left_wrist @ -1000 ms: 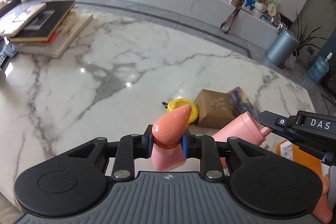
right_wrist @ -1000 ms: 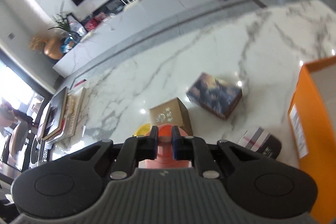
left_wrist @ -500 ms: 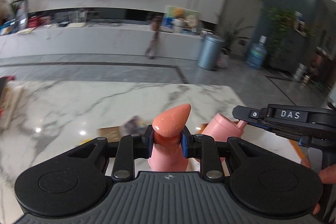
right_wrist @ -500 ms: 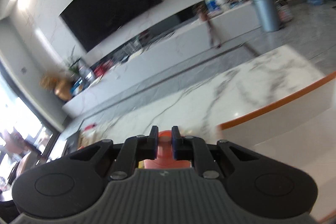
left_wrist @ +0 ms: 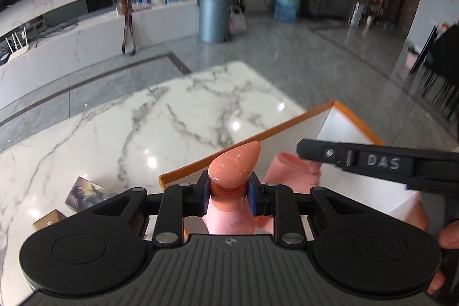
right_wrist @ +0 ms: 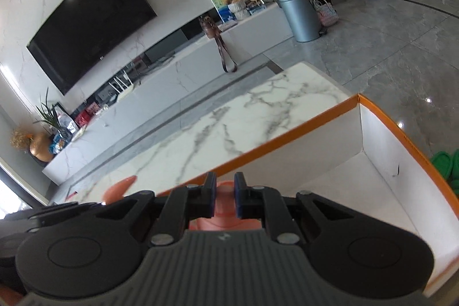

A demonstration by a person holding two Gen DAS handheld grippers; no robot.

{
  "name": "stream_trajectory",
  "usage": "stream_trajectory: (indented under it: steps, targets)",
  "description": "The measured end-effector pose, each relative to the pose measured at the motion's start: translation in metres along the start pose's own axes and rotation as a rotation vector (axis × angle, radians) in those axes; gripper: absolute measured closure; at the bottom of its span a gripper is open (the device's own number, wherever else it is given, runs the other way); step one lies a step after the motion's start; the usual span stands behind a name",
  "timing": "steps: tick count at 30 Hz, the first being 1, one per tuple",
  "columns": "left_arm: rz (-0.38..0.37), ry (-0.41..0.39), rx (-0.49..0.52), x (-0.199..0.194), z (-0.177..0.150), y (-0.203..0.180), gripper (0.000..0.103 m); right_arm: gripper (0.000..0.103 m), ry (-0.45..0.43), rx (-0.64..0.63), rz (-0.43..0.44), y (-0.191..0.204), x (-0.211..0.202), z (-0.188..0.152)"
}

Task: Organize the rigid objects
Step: 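Carry the pink bottle and pink cup over the orange box with both grippers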

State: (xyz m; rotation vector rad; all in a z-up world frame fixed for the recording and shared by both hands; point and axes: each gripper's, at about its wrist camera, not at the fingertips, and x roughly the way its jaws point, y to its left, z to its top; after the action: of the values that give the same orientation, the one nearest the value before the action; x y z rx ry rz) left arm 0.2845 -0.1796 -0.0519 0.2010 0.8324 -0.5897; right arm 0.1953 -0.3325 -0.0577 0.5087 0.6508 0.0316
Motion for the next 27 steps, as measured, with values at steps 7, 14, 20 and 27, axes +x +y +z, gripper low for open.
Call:
stream_trajectory:
  steps: [7, 14, 20, 27]
  targets:
    - [0.063, 0.076, 0.034, 0.036, -0.01, -0.001, 0.075, 0.091, 0.05, -0.06, 0.019, -0.014, 0.045, 0.004]
    - [0.105, 0.123, 0.127, 0.057, -0.015, -0.007, 0.075, 0.091, 0.106, -0.128, 0.051, -0.011, 0.076, 0.002]
    - [0.111, 0.164, 0.2, 0.065, -0.018, -0.011, 0.074, 0.091, 0.149, -0.169, 0.057, -0.008, 0.091, -0.002]
    - [0.098, 0.176, 0.208, 0.062, -0.019, -0.014, 0.067, 0.091, 0.161, -0.19, 0.049, -0.004, 0.091, -0.007]
